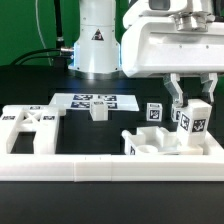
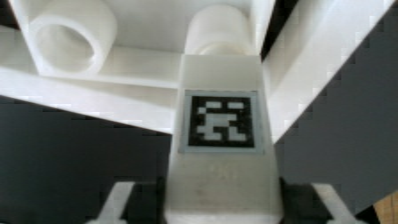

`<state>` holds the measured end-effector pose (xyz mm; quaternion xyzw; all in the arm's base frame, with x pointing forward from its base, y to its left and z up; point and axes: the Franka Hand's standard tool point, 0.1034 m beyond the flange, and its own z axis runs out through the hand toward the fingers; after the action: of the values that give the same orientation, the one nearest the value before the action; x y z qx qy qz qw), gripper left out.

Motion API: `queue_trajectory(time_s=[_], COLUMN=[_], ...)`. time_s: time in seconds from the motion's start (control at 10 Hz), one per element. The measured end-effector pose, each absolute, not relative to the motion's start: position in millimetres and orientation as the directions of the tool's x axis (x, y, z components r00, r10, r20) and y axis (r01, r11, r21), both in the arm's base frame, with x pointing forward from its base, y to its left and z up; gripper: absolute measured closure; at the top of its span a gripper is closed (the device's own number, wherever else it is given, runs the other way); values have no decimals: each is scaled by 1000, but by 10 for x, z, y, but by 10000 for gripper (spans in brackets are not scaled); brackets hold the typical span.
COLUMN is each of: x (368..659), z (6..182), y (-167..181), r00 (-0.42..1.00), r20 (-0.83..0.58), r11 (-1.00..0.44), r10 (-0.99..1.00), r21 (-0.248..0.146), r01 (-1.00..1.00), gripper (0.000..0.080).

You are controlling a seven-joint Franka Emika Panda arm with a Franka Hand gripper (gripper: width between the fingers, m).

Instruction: Assemble chair

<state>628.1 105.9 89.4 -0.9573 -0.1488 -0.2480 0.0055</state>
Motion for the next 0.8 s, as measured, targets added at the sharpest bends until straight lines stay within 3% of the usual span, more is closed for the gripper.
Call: queue_trajectory(time_s=[0.2,0.3,0.4,0.5,0.6,0.8], x=[6300,6299,6304,6320,6334,6352], z=[895,891,902,959,1031,1209], y=[1045,1043,1035,1024,1030,1035], r00=[824,825,826,828,827,836], r20=[492,492,489,486,486,470], r11=[-956,-956,-956,-956,-956,-956], r10=[280,280,281,281,281,282], r21=[68,68,68,68,67,61], r01=[284,284,285,284,285,288], gripper=[515,451,451,278,173,157])
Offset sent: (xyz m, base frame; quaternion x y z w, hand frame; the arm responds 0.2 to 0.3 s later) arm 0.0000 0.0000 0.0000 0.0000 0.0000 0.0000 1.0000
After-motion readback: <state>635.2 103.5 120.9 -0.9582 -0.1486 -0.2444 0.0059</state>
